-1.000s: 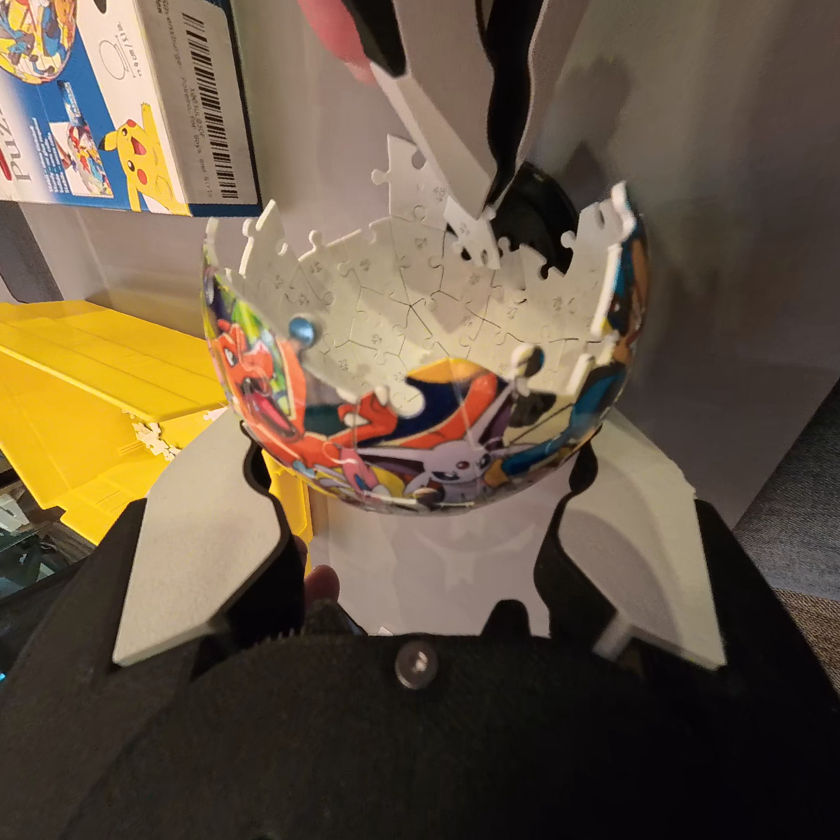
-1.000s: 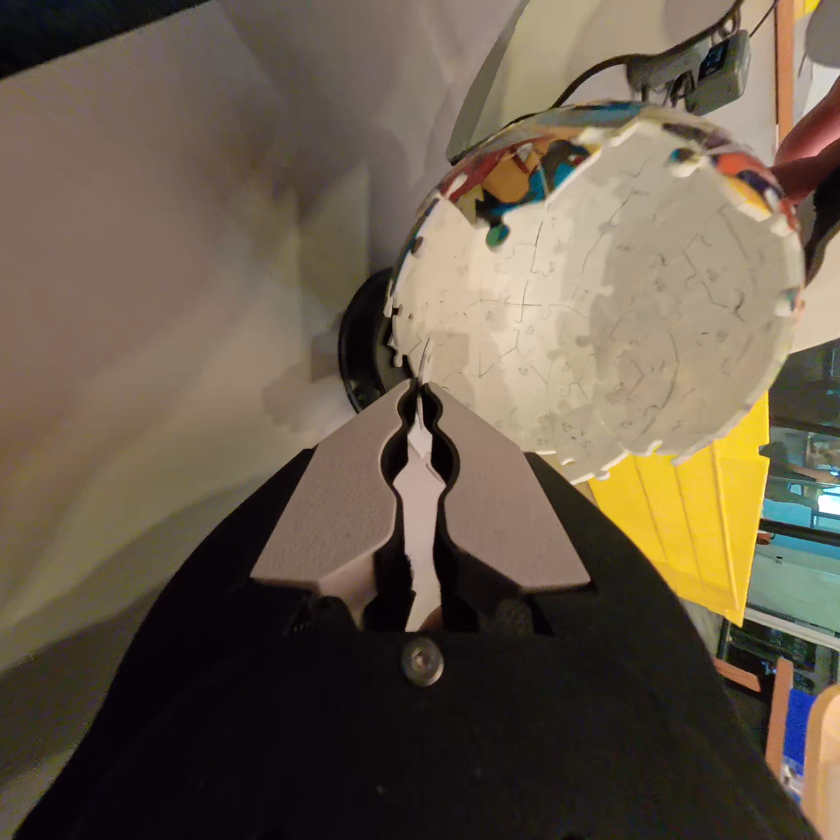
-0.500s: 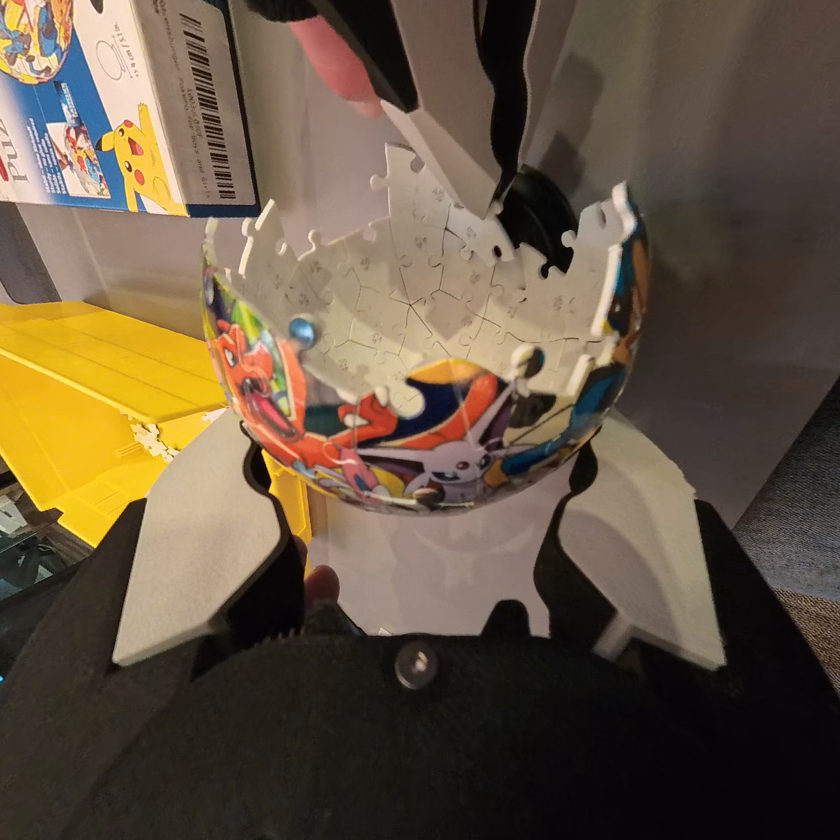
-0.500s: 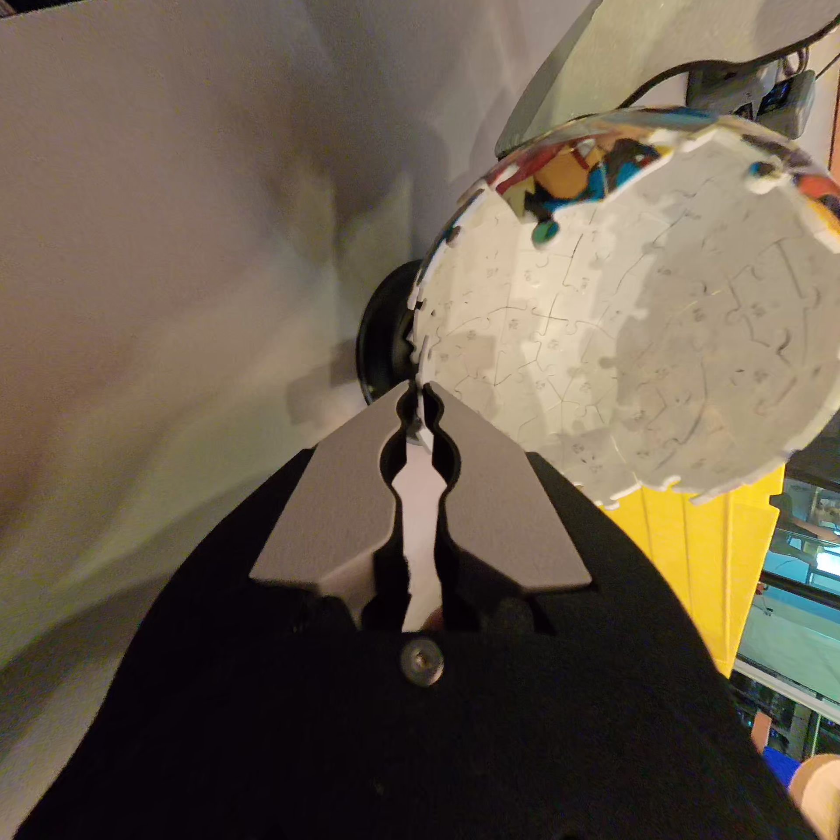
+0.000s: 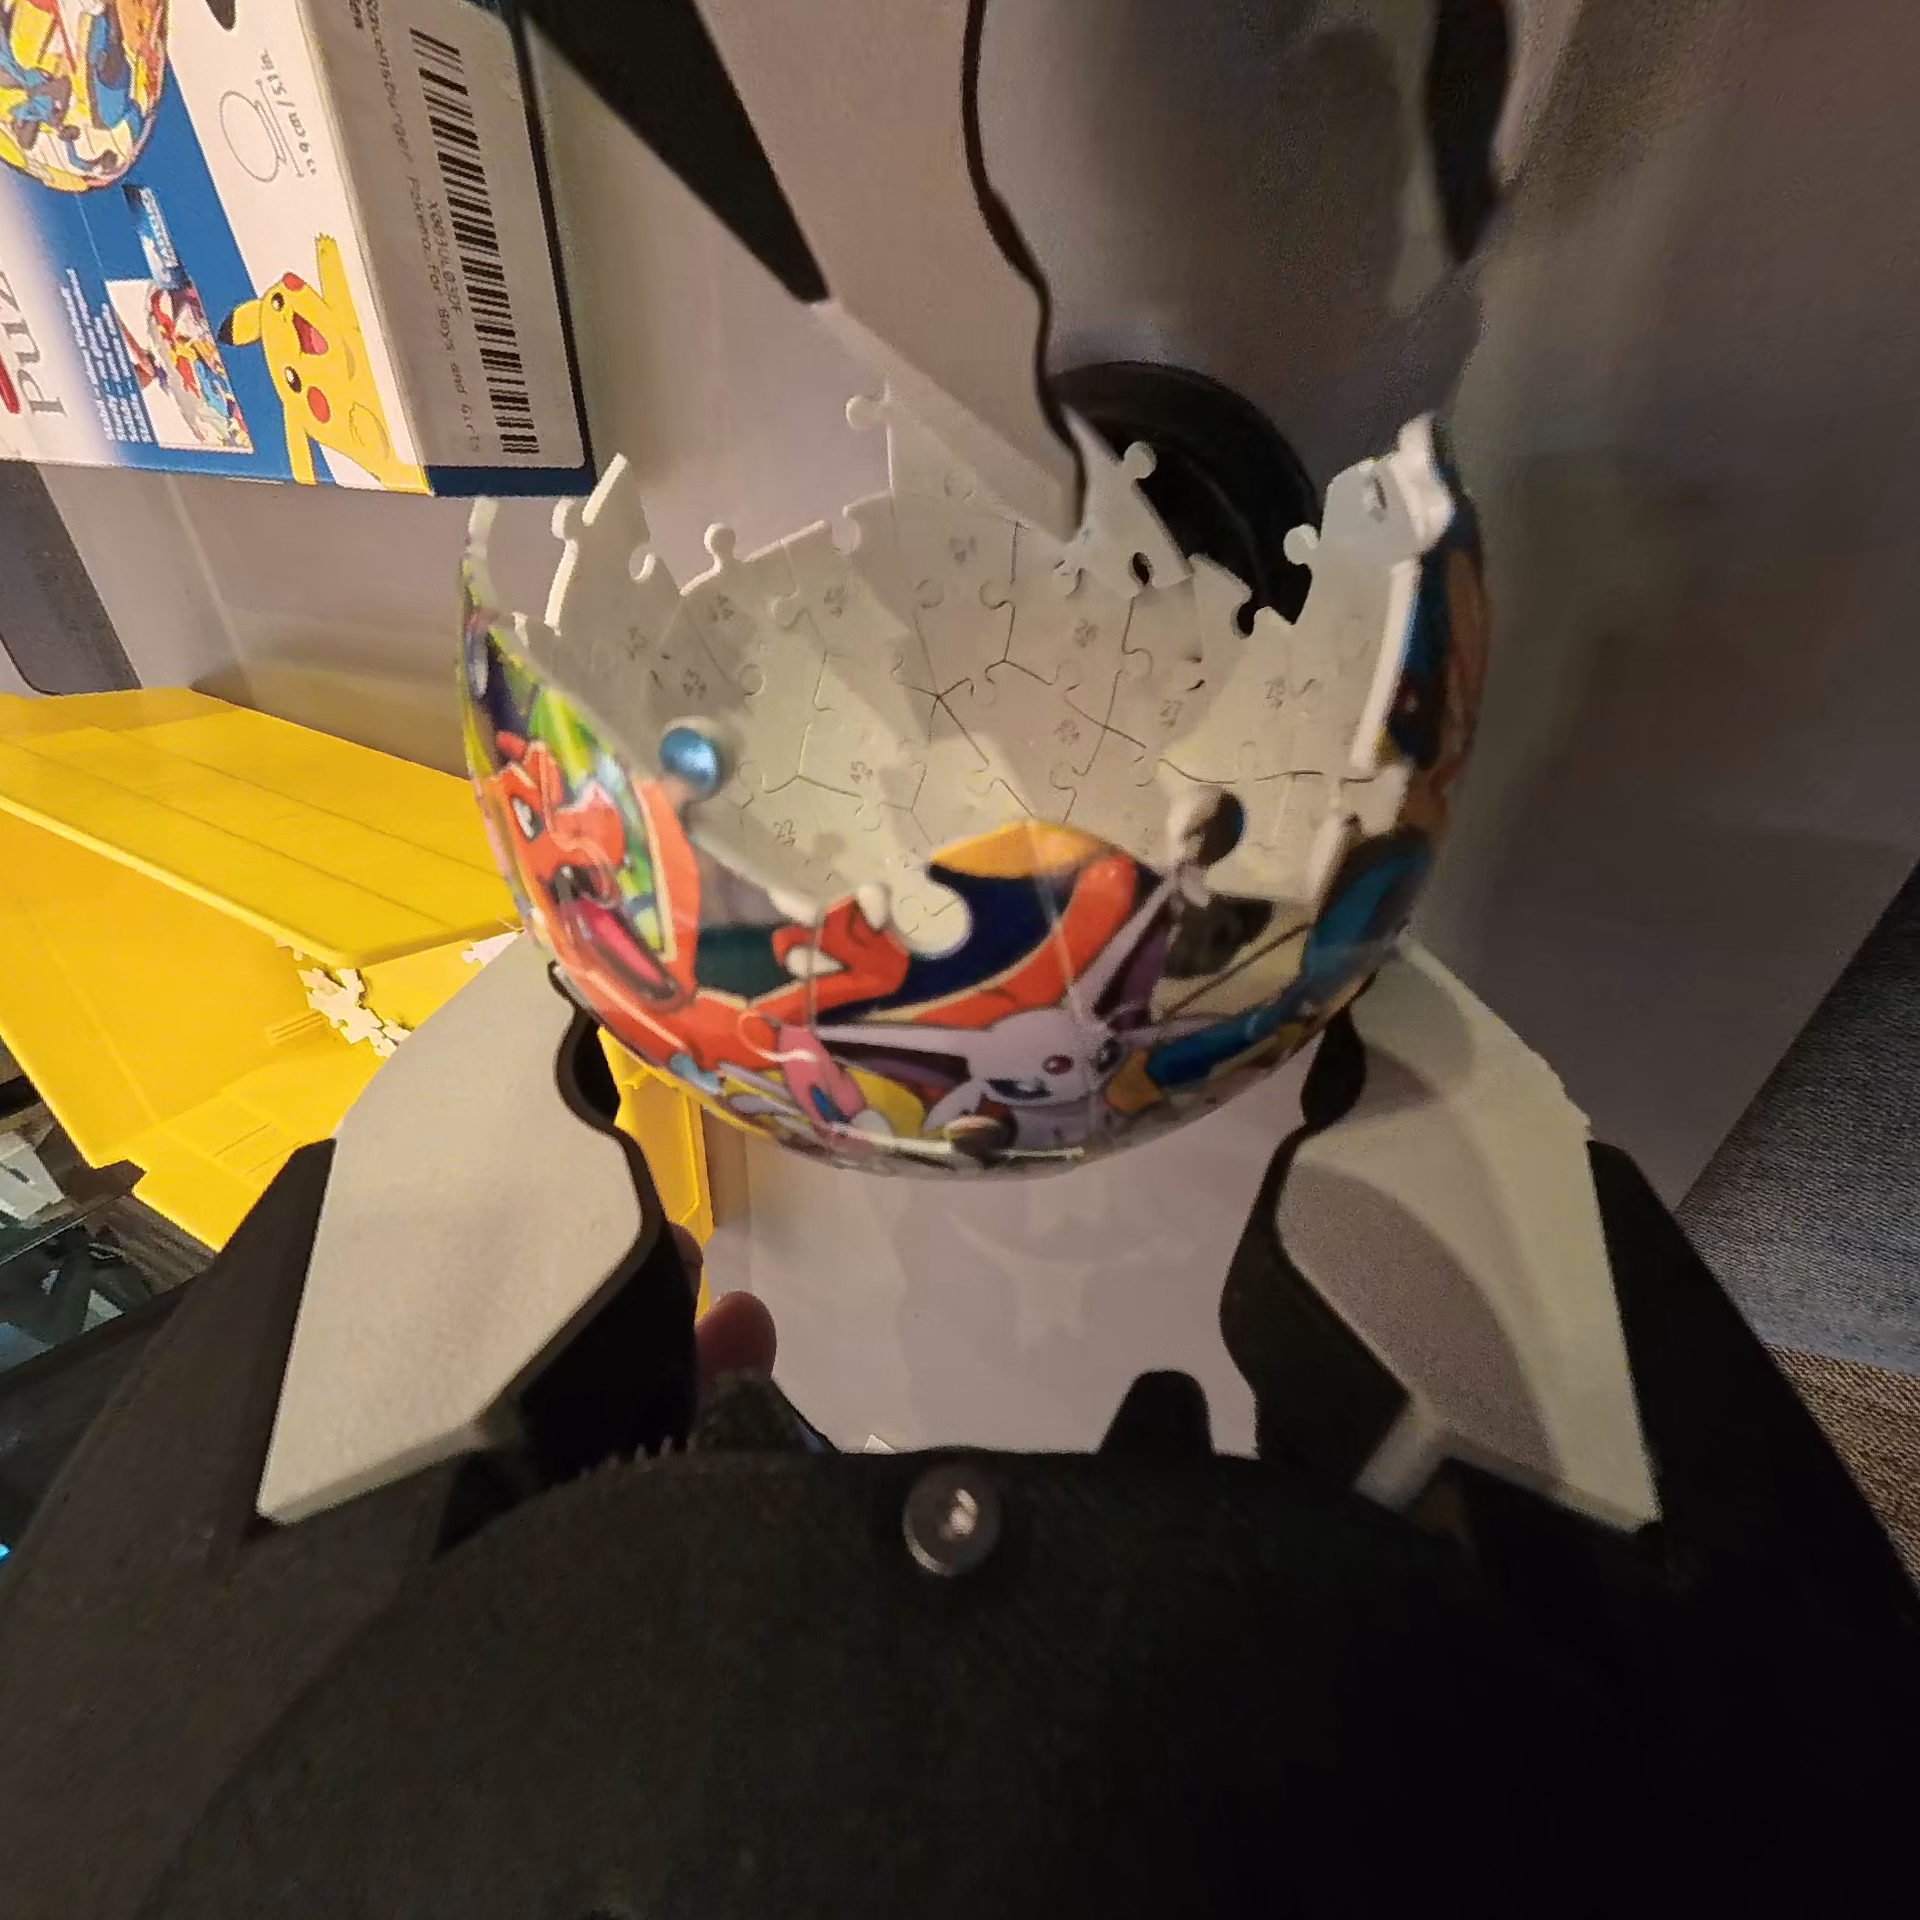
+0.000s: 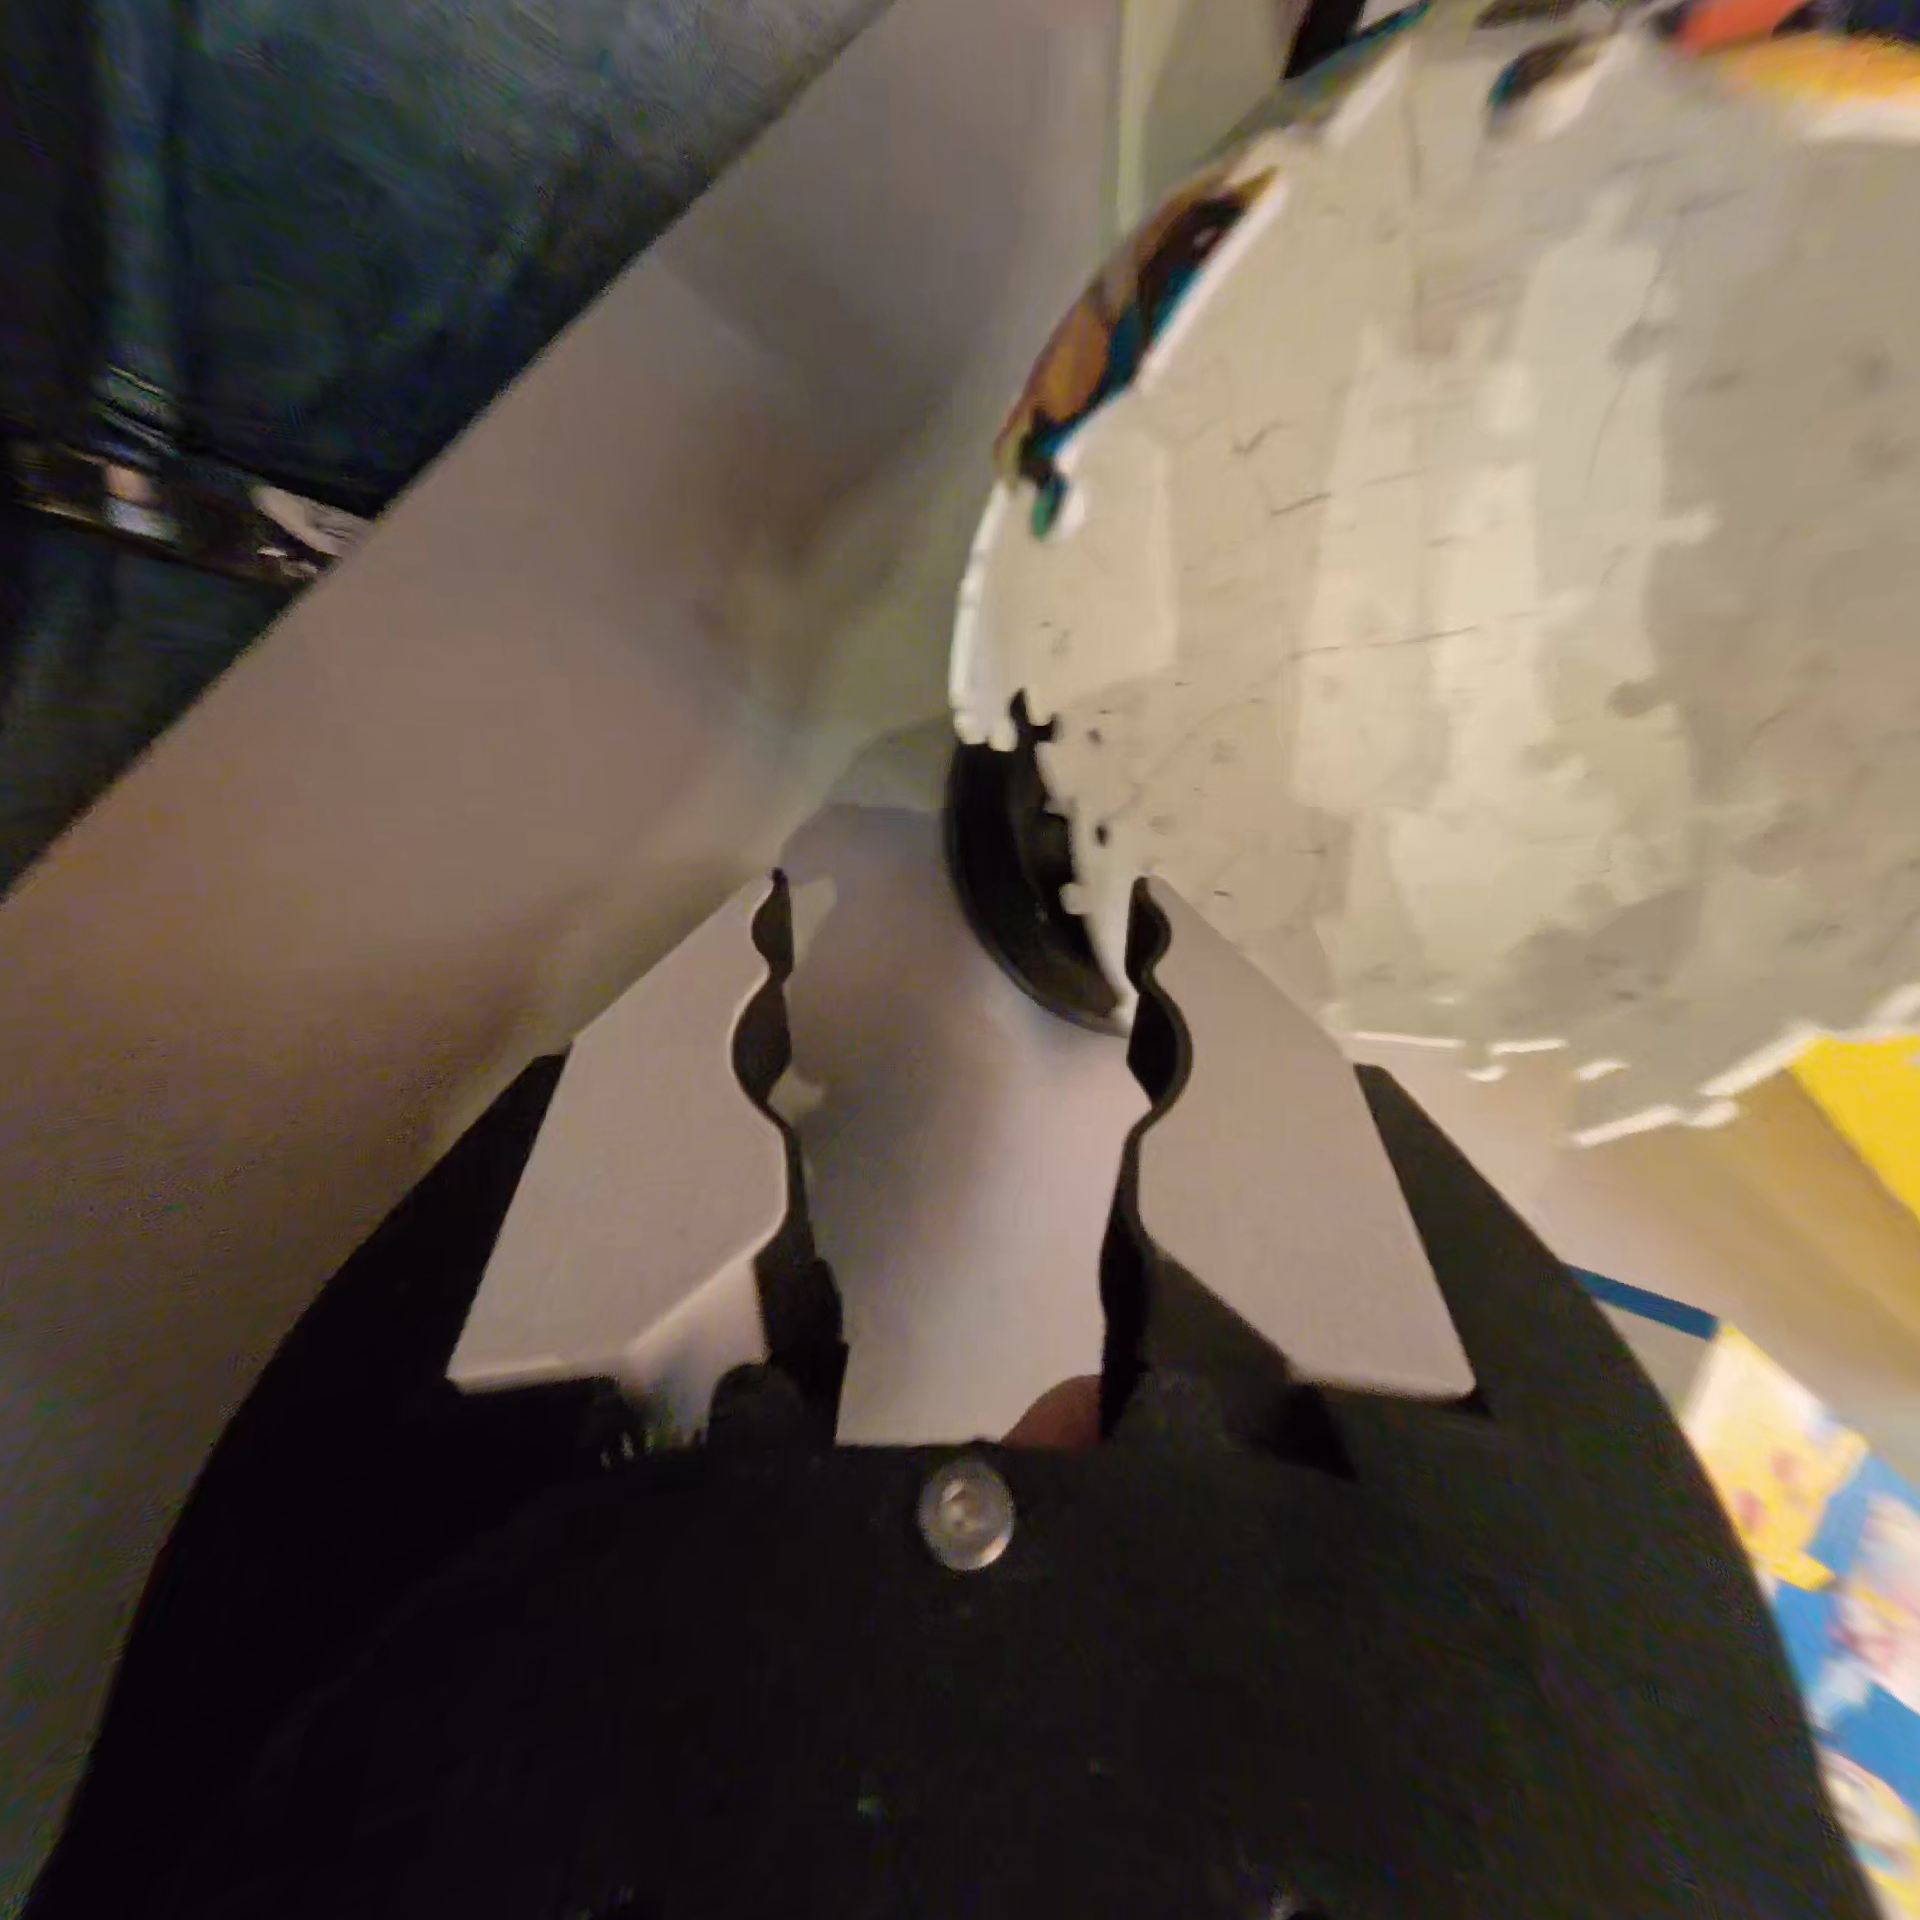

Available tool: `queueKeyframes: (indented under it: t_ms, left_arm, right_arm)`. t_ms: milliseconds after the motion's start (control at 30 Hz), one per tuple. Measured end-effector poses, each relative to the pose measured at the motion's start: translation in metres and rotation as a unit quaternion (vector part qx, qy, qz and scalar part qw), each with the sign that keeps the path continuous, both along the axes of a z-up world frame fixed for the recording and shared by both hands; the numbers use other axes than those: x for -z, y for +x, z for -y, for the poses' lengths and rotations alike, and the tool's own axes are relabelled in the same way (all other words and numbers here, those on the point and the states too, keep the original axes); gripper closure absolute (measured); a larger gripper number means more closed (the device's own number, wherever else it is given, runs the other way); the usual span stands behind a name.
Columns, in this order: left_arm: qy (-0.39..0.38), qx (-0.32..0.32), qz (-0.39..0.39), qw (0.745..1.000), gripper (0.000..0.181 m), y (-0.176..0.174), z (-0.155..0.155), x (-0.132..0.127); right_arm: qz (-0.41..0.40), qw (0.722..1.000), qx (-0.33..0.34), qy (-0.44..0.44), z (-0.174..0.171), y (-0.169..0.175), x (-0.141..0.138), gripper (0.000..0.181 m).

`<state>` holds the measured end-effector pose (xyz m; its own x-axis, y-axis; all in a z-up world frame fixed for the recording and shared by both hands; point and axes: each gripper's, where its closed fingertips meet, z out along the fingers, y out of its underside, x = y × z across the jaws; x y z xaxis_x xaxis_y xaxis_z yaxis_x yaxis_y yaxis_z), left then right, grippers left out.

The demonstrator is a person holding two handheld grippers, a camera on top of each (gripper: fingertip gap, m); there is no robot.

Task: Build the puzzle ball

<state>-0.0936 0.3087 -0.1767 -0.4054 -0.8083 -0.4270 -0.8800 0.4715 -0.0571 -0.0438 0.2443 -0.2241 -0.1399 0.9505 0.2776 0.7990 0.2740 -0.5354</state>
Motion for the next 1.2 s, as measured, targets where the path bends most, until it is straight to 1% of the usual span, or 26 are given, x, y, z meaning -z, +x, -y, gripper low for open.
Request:
queueKeyframes:
  t_ms: [100,233,467,600,633,667,767,933,1067,1200]
  left_arm:
    - [0.0,0.0,0.0,1.0,0.052,0.0,0.0,0.0]
    - [0.0,0.0,-0.001,1.0,0.052,0.0,0.0,0.0]
    - [-0.002,0.001,-0.003,1.0,0.052,0.0,0.0,0.0]
    - [-0.001,0.002,-0.005,1.0,0.052,0.0,0.0,0.0]
    - [-0.001,0.002,-0.005,1.0,0.052,0.0,-0.001,0.0]
    - [-0.001,0.002,-0.005,1.0,0.052,0.0,-0.001,-0.001]
    - [-0.002,0.002,-0.004,1.0,0.052,0.0,-0.001,-0.001]
    - [-0.003,0.002,-0.003,1.0,0.052,0.0,-0.001,0.0]
    - [-0.003,0.003,-0.003,1.0,0.052,0.0,-0.001,0.0]
    - [-0.005,0.004,-0.002,1.0,0.052,0.0,-0.001,0.0]
  right_arm:
    - [-0.014,1.0,-0.005,-0.027,0.01,-0.004,0.002,0.112]
    - [-0.008,1.0,-0.004,-0.028,0.011,-0.006,0.002,0.113]
    - [-0.017,0.997,0.019,-0.074,0.011,-0.006,0.005,0.113]
    - [-0.016,0.997,0.024,-0.076,0.01,-0.006,0.005,0.114]
    - [-0.015,0.997,0.025,-0.077,0.011,-0.007,0.005,0.112]
    - [-0.014,0.996,0.027,-0.084,0.012,-0.008,0.005,0.105]
    - [-0.014,0.997,0.024,-0.074,0.012,-0.009,0.004,0.106]
    - [-0.019,0.997,0.026,-0.065,0.007,-0.012,0.005,0.098]
    - [-0.018,0.995,0.028,-0.091,0.009,-0.012,0.007,0.098]
    - [-0.015,0.995,0.031,-0.092,0.01,-0.01,0.008,0.099]
